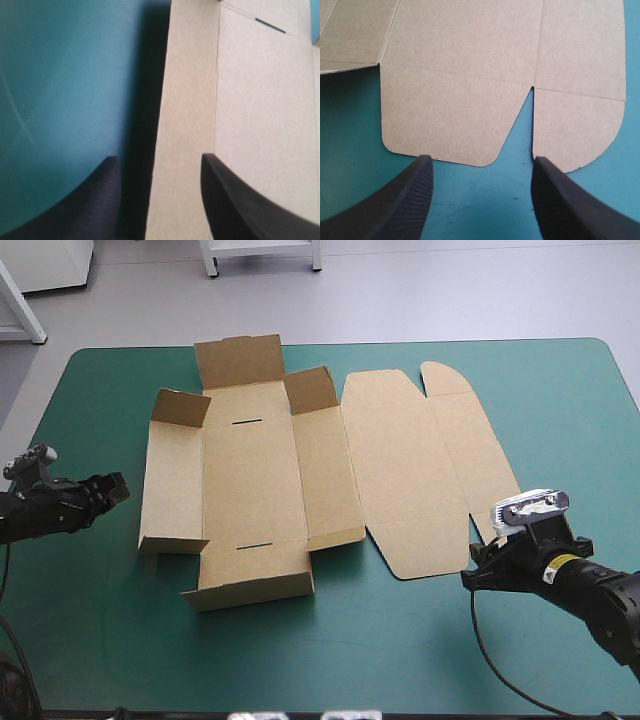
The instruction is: Fold the box
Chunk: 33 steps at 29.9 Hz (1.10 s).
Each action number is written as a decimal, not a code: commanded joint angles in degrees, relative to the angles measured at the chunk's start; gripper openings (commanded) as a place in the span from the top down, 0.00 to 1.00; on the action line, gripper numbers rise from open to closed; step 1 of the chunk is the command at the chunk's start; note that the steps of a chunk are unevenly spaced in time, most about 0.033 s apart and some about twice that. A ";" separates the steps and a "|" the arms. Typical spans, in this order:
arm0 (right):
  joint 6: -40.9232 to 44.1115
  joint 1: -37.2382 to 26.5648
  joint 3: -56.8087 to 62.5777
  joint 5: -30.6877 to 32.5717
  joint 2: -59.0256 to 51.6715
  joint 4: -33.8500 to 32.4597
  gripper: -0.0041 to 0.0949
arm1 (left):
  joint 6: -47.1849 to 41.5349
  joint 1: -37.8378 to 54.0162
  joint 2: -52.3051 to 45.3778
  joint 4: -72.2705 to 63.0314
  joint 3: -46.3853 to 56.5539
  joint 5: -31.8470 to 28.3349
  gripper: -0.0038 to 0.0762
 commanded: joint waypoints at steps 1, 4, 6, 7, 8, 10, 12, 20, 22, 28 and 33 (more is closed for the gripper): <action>-0.36 -0.13 -2.15 -3.48 -0.08 0.35 0.39 | 6.66 0.71 2.47 -11.14 -1.94 3.64 0.50; -0.36 -0.13 -2.15 -3.56 -0.08 0.35 0.40 | 9.11 0.23 5.65 -13.60 -1.94 4.86 0.50; 0.00 -0.13 -2.15 -3.45 -0.08 0.45 0.40 | 9.45 0.13 7.36 -13.60 -1.94 3.82 0.50; 0.00 -0.13 -2.15 -3.21 -0.08 0.46 0.40 | 9.72 0.13 8.24 -13.60 -1.94 3.70 0.50; 0.32 -0.13 -2.15 -3.05 -0.08 0.46 0.40 | 10.02 0.13 9.03 -13.60 -1.94 3.57 0.50; 0.77 -0.13 -2.15 -2.80 -0.08 0.46 0.40 | 10.80 0.13 10.95 -13.60 -1.94 4.10 0.50; 0.72 -0.13 -2.15 -2.80 -0.08 0.46 0.40 | 11.20 0.13 12.81 -13.60 -1.94 4.85 0.50; 0.95 -0.13 -2.15 -2.80 -0.08 0.46 0.40 | 14.03 -3.56 16.97 -15.58 -1.94 6.56 0.50; 1.00 -0.13 -2.15 -2.80 -0.08 0.46 0.40 | 15.67 -5.68 17.43 -17.80 -1.94 6.20 0.50; 1.15 -0.13 -2.15 -2.80 -0.08 0.46 0.40 | 17.28 -9.31 17.80 -23.06 -1.94 4.31 0.52; 1.15 -0.13 -2.15 -2.80 -0.08 0.46 0.40 | 17.28 -9.54 17.80 -23.85 -1.94 3.91 0.68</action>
